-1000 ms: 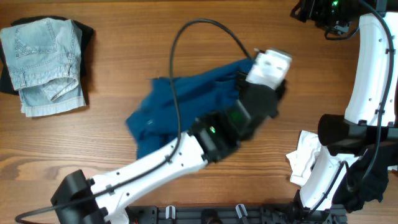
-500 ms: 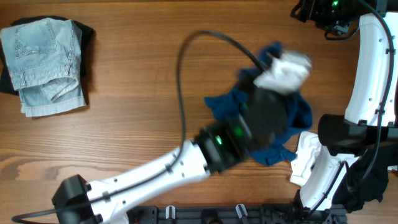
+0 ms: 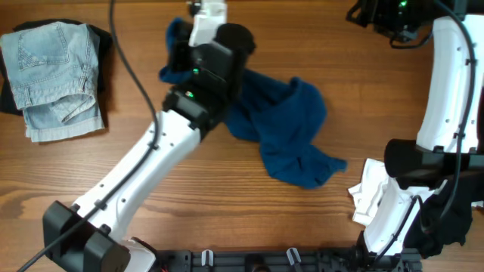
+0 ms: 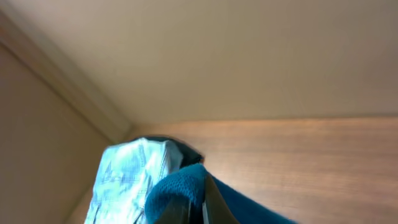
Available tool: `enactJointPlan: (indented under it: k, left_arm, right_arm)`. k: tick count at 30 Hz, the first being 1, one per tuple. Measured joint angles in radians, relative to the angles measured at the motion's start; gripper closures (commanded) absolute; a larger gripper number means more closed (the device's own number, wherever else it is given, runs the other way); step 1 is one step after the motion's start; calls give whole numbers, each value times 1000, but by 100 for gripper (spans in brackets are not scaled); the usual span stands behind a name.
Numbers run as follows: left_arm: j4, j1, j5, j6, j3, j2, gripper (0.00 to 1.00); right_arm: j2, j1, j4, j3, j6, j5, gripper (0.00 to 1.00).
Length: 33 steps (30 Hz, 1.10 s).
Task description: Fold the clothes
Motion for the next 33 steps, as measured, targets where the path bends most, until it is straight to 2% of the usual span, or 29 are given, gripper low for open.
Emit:
enactJointPlan:
  k: [3,6,8,11,15,16,17,18,20,22,24,25,26,27,28,29,33]
  left_arm:
    - [-75,40,63,-72,0,0,96]
    - [-87,65,94,-118,0,0,96]
    - [-89,96,109,-138,0,0,96]
    - [-127,143,133,-164,0,0,96]
    - [-223,248,202,-237,0,0,96]
    - [-238,269,222,-251,0,0,96]
    - [-256,297,254,-269,0,0,96]
    - [-269,324,288,-286,0,0,96]
    - [-288,375,357,-312,0,1,96]
    - [-296,389,394,-327,0,6,96]
    - [-299,389,417,-332,0,20,96]
    - [-300,388,425,-333,0,29,96]
    - [-300,388,431,-334,0,39,96]
    - [-300,388,436,-334,0,46,96]
    - [-300,388,441,-334,0,52,96]
    - [-300,388,442,-334,0,54,96]
    - [-301,388,445,-334,0,54,96]
  right_arm:
    - [0,101,1,-13,0,-14,35]
    - [0,224,1,-72,8,-28,45]
    - [1,317,1,-143,18,-37,47]
    - [2,385,2,-204,25,-45,36]
    - [2,381,1,-209,30,-48,32]
    - [2,378,1,-209,30,-48,36]
    - [2,374,1,-210,29,-48,46]
    - [2,373,1,-210,26,-56,49]
    - [2,379,1,-211,18,-71,42]
    - [2,403,2,-217,15,-79,42]
    - [2,441,2,-239,13,-83,29]
    - [2,464,2,-256,14,-84,30]
    - [2,500,2,-282,14,-87,44]
    - [2,526,2,-304,13,-89,47]
    - [2,554,11,-333,16,-92,42]
    - [2,577,26,-363,14,-95,33]
    - [2,621,102,-478,27,-113,17]
